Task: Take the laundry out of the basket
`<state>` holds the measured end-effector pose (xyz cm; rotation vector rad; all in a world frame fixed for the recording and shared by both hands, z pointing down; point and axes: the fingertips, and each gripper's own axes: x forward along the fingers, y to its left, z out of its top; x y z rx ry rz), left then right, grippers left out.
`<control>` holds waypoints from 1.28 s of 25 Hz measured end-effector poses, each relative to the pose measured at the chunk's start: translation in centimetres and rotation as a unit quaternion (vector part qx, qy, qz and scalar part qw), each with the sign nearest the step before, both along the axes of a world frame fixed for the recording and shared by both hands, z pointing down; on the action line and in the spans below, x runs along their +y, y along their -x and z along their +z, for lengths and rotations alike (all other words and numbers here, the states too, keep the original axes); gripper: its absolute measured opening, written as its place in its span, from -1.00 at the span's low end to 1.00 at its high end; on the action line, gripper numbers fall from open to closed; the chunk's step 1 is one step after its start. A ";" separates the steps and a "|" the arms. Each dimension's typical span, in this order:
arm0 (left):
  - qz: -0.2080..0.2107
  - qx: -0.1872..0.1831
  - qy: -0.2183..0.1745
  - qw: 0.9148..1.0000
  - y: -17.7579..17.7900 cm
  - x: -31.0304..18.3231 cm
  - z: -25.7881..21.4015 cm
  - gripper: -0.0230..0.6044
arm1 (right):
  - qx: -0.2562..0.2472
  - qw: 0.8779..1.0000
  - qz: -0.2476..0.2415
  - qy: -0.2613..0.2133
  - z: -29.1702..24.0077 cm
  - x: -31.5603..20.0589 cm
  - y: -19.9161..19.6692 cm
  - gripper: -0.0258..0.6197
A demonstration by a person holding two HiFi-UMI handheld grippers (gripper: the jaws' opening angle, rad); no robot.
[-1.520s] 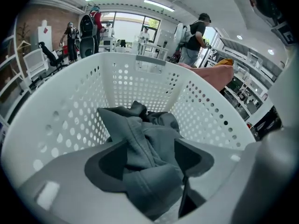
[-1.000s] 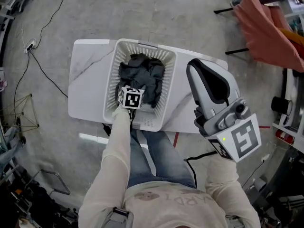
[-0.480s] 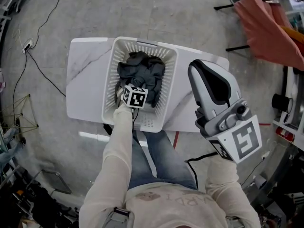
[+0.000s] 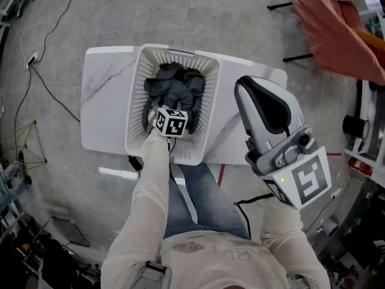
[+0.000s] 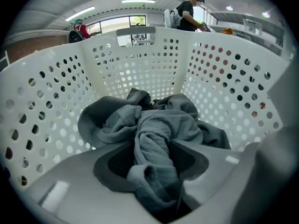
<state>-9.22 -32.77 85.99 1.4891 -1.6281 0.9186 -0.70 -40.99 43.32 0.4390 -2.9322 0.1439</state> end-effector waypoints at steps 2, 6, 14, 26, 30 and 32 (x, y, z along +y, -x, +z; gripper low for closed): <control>-0.010 0.019 0.000 1.000 0.1 0.1 -0.5 -0.33 | -0.002 1.000 -0.001 -0.003 -0.3 0.2 -0.2 -0.79; -0.035 0.049 -0.013 0.998 0.1 0.4 -1.9 -0.45 | -0.009 1.000 -0.001 -0.009 -1.3 0.6 -0.4 -0.79; -0.049 0.098 -0.079 0.991 -0.2 -0.7 -7.6 -0.48 | -0.021 1.000 0.004 -0.020 -3.2 0.8 -0.9 -0.80; -0.017 0.088 -0.219 0.972 -0.7 0.3 -26.1 -0.48 | -0.045 0.998 0.011 -0.033 -9.6 4.3 -2.8 -0.81; -0.015 0.079 -0.290 0.954 0.4 0.5 -34.8 -0.48 | -0.058 0.997 0.013 -0.041 -12.0 5.1 -2.8 -0.81; -0.008 0.073 -0.321 0.944 0.9 1.0 -39.3 -0.48 | -0.060 0.997 0.015 -0.038 -13.2 5.8 -2.4 -0.81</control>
